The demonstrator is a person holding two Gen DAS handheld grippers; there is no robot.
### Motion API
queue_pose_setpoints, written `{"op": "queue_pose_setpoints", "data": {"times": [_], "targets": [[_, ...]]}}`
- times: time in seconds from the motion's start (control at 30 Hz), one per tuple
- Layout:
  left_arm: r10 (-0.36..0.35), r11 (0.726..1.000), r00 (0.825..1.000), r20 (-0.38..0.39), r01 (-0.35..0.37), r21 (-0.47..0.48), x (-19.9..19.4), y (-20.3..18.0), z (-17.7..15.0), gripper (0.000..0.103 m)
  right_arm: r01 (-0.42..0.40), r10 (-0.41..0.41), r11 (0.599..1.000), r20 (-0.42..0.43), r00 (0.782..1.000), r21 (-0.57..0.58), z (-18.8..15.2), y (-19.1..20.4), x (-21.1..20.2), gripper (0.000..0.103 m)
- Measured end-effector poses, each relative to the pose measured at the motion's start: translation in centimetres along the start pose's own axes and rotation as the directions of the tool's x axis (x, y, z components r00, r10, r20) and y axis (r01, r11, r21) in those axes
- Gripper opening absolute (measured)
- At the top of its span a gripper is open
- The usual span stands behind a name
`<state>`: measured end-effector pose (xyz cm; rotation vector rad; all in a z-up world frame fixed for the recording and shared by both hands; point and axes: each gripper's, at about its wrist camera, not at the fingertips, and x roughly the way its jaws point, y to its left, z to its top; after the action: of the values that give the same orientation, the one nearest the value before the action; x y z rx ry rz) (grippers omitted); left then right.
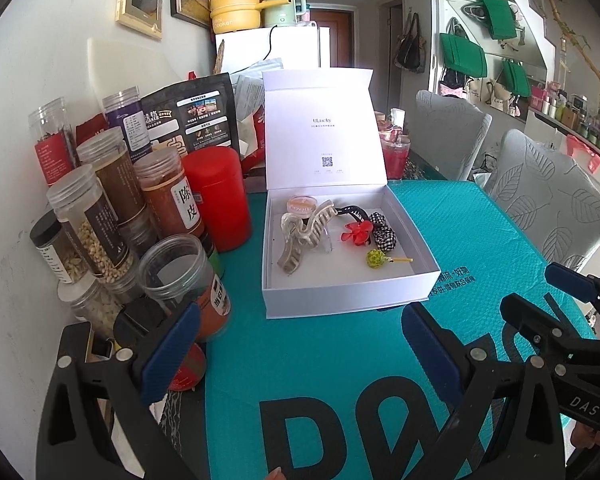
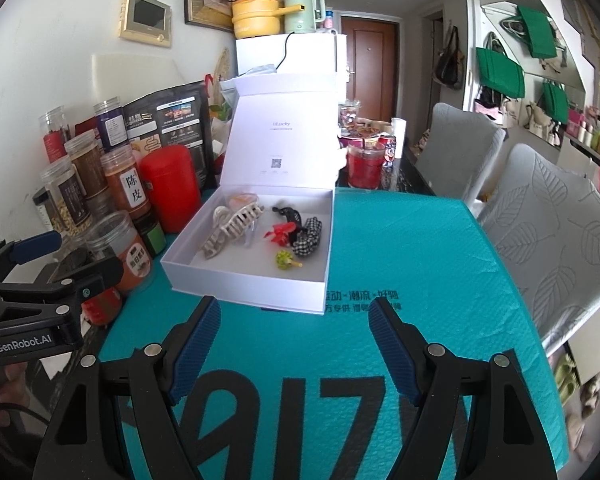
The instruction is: Organize rigid objects
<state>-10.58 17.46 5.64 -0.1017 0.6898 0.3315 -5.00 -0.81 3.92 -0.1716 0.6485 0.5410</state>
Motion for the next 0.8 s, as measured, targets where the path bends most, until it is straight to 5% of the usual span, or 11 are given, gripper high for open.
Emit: {"op": "queue_pose_setpoints", "data": {"times": [0.8], "targets": [[0.001,1.000,1.000,-0.024,-0.001,-0.002,0.37,0.12,0.15,0.102,0.010,-0.010,1.000,-0.003,1.000,-0.003,0.28,-0.19,0.23,0.077]]}}
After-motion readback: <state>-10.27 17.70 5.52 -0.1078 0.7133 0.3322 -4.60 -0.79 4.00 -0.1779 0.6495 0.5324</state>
